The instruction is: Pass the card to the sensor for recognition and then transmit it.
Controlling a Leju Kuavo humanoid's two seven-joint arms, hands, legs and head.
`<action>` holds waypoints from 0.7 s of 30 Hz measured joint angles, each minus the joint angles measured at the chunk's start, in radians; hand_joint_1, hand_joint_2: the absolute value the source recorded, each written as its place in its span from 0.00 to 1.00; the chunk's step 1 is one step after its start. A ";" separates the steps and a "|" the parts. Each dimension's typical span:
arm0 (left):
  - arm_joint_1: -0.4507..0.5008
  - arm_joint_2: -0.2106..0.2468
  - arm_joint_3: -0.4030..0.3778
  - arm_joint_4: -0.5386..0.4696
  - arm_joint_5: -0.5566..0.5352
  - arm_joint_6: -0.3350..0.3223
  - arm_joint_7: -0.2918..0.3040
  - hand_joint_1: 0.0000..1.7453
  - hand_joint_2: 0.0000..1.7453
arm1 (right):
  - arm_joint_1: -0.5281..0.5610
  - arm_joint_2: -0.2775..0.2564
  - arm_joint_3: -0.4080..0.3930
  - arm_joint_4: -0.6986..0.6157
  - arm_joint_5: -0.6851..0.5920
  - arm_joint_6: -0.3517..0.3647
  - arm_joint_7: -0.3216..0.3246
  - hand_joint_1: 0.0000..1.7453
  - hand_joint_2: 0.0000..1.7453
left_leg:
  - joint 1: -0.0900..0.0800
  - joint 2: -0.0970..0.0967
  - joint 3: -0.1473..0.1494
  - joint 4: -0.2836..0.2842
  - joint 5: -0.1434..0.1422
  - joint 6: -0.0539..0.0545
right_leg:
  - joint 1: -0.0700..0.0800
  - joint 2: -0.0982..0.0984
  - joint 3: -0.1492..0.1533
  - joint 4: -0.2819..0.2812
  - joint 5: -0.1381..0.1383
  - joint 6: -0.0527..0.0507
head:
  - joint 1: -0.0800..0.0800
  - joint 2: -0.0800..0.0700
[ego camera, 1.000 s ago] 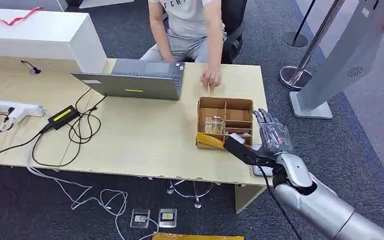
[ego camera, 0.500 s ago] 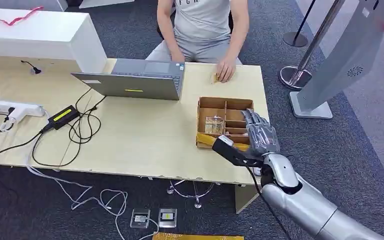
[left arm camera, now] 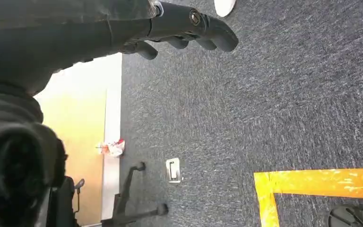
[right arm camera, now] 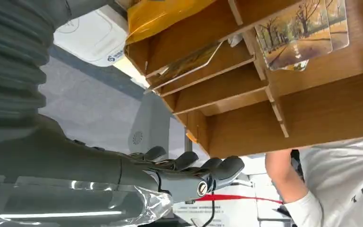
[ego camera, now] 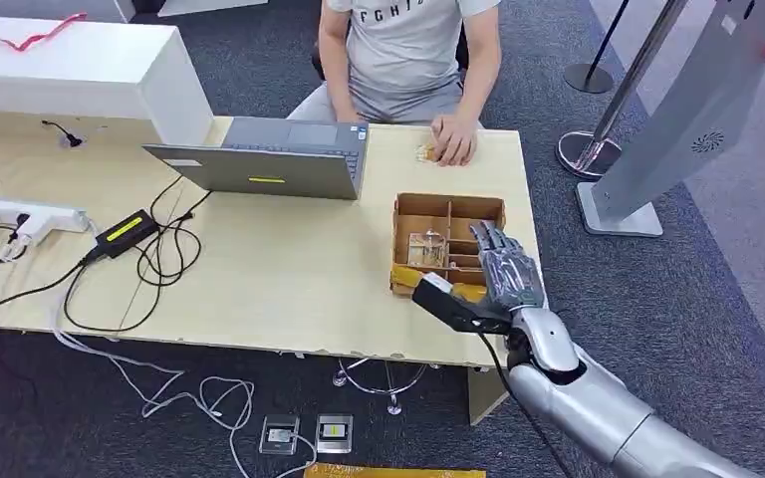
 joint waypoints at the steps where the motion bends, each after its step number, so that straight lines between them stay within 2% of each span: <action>1: 0.000 0.000 0.000 0.000 0.000 0.000 0.000 0.00 0.00 | 0.001 0.003 0.000 0.005 0.000 -0.003 -0.002 0.00 1.00 | 0.000 0.000 0.000 0.000 0.000 0.000 | 0.000 0.000 0.000 0.000 0.000 0.000 | 0.000 0.000; 8: 0.000 0.000 0.000 0.000 0.000 -0.001 0.000 0.00 0.00 | 0.005 0.019 0.000 0.052 0.000 -0.015 -0.012 0.00 1.00 | 0.000 0.000 0.000 0.000 0.000 0.000 | 0.000 0.000 0.000 0.000 0.000 0.000 | 0.000 0.000; 9: 0.000 0.000 0.000 0.000 0.000 0.000 0.000 0.00 0.00 | 0.005 0.021 0.000 0.059 0.000 -0.015 -0.014 0.07 1.00 | 0.000 0.000 0.000 0.000 0.000 0.000 | 0.000 0.000 0.000 0.000 0.000 0.000 | 0.000 0.000; 10: 0.000 0.000 0.000 0.000 0.000 0.000 0.000 0.00 0.00 | 0.005 0.023 0.000 0.064 0.000 -0.015 -0.016 0.32 1.00 | 0.000 0.000 0.000 0.000 0.000 0.000 | 0.000 0.000 0.000 0.000 0.000 0.000 | 0.000 0.000; 11: 0.000 0.000 0.000 0.000 0.000 0.000 0.000 0.00 0.00 | 0.005 0.023 0.000 0.068 0.000 -0.015 -0.022 0.80 1.00 | 0.000 0.000 0.000 0.000 0.000 0.000 | 0.000 0.000 0.000 0.000 0.000 0.000 | 0.000 0.000; 12: 0.000 0.000 0.000 0.000 0.000 0.000 0.000 0.00 0.00 | 0.006 0.025 0.000 0.072 0.000 -0.015 -0.026 1.00 1.00 | 0.000 0.000 0.000 0.000 0.000 0.000 | 0.000 0.000 0.000 0.000 0.000 0.000 | 0.000 0.000; 21: 0.000 0.000 0.000 0.000 0.001 0.000 0.000 0.00 0.00 | 0.006 0.049 0.000 0.114 0.001 -0.014 -0.055 1.00 1.00 | 0.000 0.000 0.000 0.000 0.000 0.000 | 0.000 0.000 0.000 0.000 0.000 0.000 | 0.000 0.000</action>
